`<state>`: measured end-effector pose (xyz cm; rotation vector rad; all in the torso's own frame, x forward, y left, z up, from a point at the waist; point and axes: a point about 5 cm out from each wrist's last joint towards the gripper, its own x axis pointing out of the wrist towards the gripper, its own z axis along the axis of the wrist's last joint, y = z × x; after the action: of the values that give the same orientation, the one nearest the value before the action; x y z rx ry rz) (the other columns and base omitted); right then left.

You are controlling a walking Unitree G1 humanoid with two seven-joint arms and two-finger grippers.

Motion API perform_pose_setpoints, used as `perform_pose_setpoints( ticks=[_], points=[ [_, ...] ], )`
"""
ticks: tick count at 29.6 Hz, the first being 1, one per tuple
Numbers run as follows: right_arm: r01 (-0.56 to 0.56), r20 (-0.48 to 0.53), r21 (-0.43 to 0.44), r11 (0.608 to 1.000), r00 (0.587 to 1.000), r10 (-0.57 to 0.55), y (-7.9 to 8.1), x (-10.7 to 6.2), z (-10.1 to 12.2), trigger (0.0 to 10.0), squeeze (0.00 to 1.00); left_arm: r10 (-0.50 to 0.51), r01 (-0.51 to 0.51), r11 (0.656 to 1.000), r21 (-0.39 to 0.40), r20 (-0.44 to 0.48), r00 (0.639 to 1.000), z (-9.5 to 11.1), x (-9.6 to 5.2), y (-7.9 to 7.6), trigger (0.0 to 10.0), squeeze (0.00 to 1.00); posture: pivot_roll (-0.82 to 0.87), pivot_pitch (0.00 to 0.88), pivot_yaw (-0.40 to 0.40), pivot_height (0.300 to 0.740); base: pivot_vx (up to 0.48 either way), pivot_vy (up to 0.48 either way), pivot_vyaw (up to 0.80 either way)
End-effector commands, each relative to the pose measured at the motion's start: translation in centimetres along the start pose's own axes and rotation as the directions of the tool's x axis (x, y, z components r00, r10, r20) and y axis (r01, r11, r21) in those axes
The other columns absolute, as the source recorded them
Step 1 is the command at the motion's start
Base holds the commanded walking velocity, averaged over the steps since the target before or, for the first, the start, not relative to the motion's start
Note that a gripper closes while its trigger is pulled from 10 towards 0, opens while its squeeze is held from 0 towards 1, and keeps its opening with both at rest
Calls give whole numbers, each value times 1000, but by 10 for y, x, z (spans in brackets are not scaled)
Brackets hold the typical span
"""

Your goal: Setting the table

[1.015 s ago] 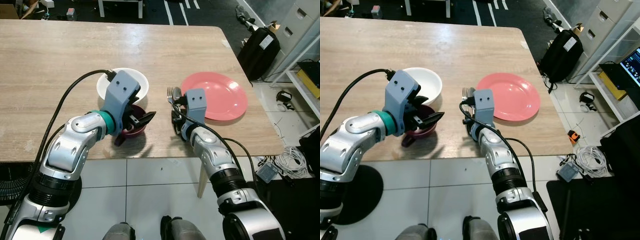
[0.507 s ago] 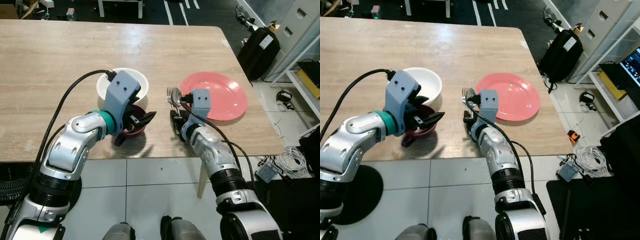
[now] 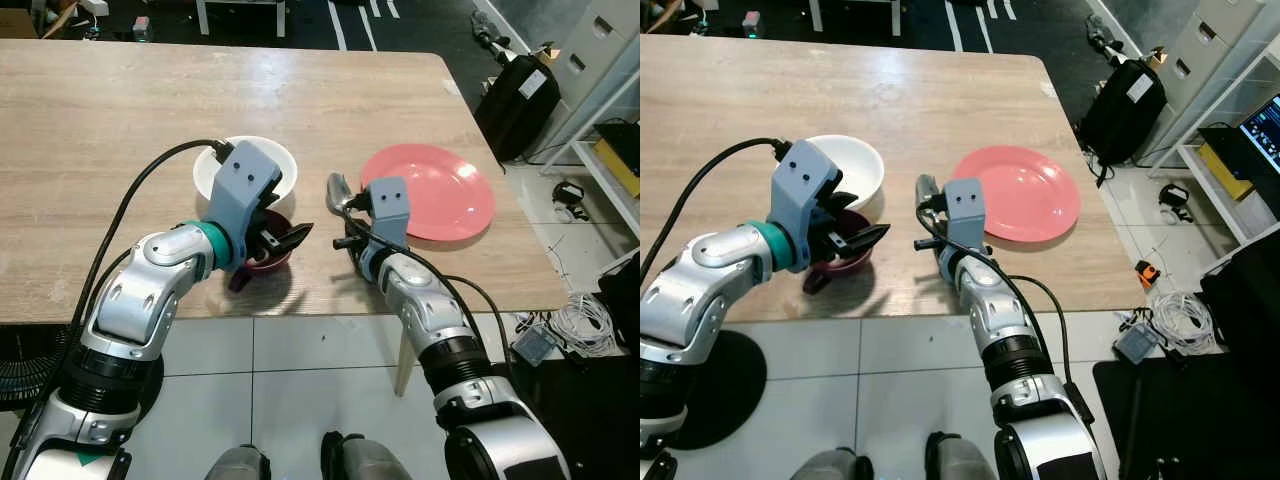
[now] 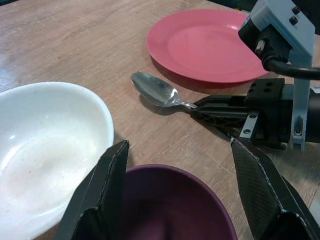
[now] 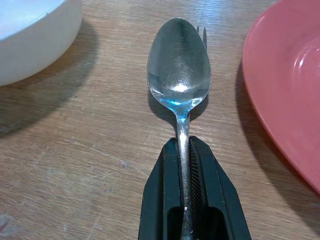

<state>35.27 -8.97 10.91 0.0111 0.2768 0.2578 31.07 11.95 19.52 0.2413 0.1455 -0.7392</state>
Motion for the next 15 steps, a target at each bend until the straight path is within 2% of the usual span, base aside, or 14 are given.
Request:
perform_pose_setpoints(
  ticks=[1,3,6,7,8,9,10,13,14,15],
  points=[
    [41,-101,17,999,994,-39,-7,-3,-25,0,0,-8,8,1000,-10,-4,1000,-2,0,-1,10000,0,89,32,-15,740,0,0,0],
    [41,-101,17,999,994,-39,-7,-3,-25,0,0,-8,8,1000,-10,-4,1000,-2,0,-1,10000,0,89,32,-15,740,0,0,0],
    [28,-45,137,990,999,-22,-8,-3,-13,0,0,-5,5,1000,-11,-4,1000,-2,0,-1,10000,0,89,33,-15,740,0,0,0],
    [28,-45,137,990,999,-22,-8,-3,-13,0,0,-5,5,1000,-11,-4,1000,-2,0,-1,10000,0,89,33,-15,740,0,0,0],
    [9,-6,199,980,1000,-8,-8,-3,-7,0,0,-5,5,1000,-11,-4,1000,-2,0,-1,10000,0,89,34,-15,740,0,0,0],
    [9,-6,199,980,1000,-8,-8,-3,-7,0,0,-5,5,1000,-11,-4,1000,-2,0,-1,10000,0,89,34,-15,740,0,0,0],
    [-23,64,255,967,998,7,-8,-5,4,0,0,-5,5,1000,-11,-4,1000,-2,0,-1,10000,0,90,37,-15,740,0,0,0],
    [-23,64,255,967,998,7,-8,-5,4,0,0,-5,5,1000,-11,-4,1000,-2,0,-1,10000,0,90,37,-15,740,0,0,0],
    [-109,205,303,947,978,47,-6,-11,25,0,0,-5,5,1000,-12,-4,1000,-2,0,-1,10000,0,90,40,-14,740,0,0,0],
    [-109,205,303,947,978,47,-6,-11,25,0,0,-5,5,1000,-12,-4,1000,-2,0,-1,10000,0,90,40,-14,740,0,0,0]
  ],
)
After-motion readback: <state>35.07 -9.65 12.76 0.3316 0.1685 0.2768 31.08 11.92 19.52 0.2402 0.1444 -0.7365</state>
